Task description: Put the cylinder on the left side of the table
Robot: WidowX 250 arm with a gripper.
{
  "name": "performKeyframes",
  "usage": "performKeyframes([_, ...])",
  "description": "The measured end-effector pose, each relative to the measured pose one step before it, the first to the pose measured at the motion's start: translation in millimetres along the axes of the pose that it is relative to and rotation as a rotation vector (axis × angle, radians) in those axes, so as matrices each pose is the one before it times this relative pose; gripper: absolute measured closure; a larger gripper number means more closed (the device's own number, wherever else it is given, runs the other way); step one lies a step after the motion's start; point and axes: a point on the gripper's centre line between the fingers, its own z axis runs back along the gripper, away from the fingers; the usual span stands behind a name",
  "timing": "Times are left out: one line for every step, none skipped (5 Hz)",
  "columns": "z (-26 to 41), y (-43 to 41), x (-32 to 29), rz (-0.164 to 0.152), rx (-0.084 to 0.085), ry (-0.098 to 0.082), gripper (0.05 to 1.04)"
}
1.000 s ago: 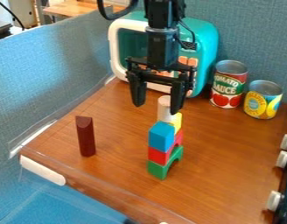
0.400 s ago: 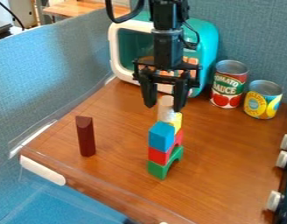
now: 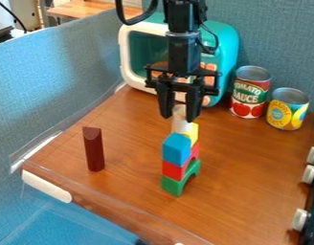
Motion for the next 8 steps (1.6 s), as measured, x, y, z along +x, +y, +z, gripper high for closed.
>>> performKeyframes([3.74,2.04,0.80,0.0046,0.0180,-0.0005,0.575])
performKeyframes([16.11,3.71,9.13,0.0224,-0.0275,-0.0477,0.575])
performKeyframes([17.93,16.44,15.41,0.0666,-0.0238,-0.0392,0.575])
performKeyframes([-25.68,23.82,10.31,0.0481,0.0548,0.0828,0.575])
performKeyframes([-38.61,17.11,12.98,0.0194,0.0404,0.0888,0.575])
performKeyframes([-27.16,3.10,5.63,-0.0076,0.0628,0.0586,0.575])
performKeyframes([-22.59,-5.78,5.75,-0.0399,0.0008,0.0486,0.575])
performKeyframes([-1.21,0.85,4.18,-0.0072,-0.0066,-0.0231,0.575])
